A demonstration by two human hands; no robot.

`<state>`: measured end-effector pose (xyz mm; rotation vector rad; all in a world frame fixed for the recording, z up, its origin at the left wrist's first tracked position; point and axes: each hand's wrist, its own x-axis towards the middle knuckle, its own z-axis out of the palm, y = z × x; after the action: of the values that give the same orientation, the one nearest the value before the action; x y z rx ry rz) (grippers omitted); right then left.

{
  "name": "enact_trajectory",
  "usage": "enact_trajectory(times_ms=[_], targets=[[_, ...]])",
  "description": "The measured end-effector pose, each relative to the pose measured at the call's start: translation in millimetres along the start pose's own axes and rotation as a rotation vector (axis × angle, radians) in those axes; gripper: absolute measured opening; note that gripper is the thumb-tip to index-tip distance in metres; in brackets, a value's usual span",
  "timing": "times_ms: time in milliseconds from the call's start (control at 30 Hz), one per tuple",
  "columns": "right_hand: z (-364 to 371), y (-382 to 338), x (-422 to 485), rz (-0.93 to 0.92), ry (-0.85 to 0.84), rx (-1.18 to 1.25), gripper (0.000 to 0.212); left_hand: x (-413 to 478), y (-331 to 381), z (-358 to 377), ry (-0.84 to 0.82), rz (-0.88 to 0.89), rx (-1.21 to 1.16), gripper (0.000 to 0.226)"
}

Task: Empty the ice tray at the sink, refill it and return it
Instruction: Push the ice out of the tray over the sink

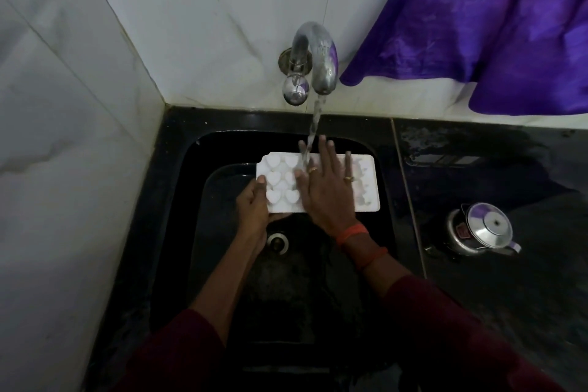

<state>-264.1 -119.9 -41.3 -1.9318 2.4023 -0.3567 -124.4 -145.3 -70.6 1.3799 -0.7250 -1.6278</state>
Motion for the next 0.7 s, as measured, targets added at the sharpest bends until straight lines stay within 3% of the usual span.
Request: enact_trajectory(times_ms=[200, 300, 500, 700], targets=[[11.1, -43.1, -6.1, -0.159, -0.025, 0.057, 0.056, -10.3, -1.9, 6.9, -0.082, 0.048, 0.089, 0.022], [7.2, -34.9, -1.3, -0.187, -0.061, -0.010, 0.056, -11.4, 1.5, -0.8, -0.035, 0.077, 0.074, 0.024], [0.5, -9.9, 10.4, 0.064, -0.136, 0.024, 0.058, -11.0, 6.1, -5.3, 0.053, 0.070, 0.025, 0.024], [6.3, -36.2, -5.7, -0.254, -0.069, -0.020, 0.056, -14.1, 5.7, -3.0, 0.065, 0.068, 0.033, 0.026]])
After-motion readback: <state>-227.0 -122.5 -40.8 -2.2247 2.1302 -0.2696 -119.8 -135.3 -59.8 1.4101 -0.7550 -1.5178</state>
